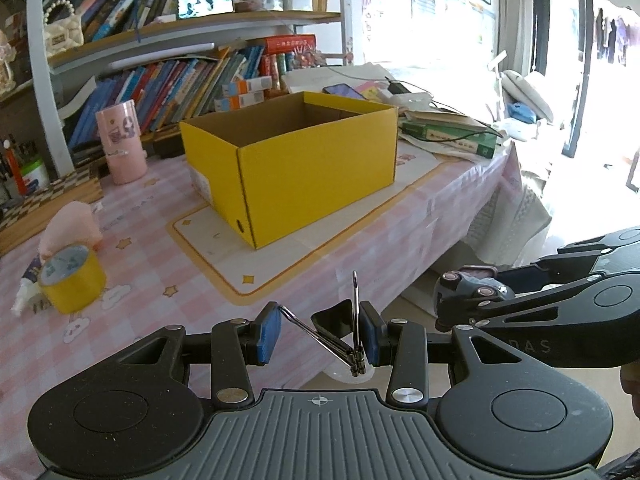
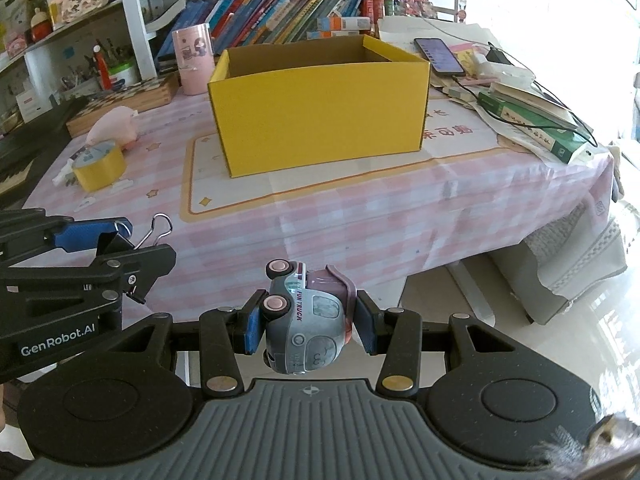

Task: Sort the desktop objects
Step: 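Carry the binder clip and toy car in both tools toward the yellow box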

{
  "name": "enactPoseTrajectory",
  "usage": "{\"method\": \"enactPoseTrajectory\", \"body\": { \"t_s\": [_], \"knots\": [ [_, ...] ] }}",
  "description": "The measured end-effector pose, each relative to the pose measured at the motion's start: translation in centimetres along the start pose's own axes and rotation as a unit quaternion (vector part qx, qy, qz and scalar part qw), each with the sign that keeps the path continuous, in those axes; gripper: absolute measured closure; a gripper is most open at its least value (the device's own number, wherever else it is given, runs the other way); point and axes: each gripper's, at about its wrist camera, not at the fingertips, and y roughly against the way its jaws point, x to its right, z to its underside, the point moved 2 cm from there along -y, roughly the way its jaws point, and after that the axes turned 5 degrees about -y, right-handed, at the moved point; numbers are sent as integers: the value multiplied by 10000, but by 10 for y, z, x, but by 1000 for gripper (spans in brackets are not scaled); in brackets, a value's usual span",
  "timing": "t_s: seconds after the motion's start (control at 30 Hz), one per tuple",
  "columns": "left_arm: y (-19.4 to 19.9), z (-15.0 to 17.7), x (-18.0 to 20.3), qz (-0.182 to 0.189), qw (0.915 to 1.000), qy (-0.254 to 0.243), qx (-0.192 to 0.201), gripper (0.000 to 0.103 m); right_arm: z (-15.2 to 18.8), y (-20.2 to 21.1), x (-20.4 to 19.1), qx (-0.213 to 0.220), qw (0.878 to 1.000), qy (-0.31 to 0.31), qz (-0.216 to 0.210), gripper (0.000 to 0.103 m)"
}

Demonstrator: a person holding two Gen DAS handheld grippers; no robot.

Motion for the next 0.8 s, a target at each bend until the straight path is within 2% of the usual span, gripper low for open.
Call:
{"method": "enactPoseTrajectory", "body": {
  "t_s": [0.8],
  "knots": [
    [-44, -29, 18, 141, 9998, -70, -78, 63, -31, -31, 38, -206, 9998, 11, -41, 60]
  ]
}}
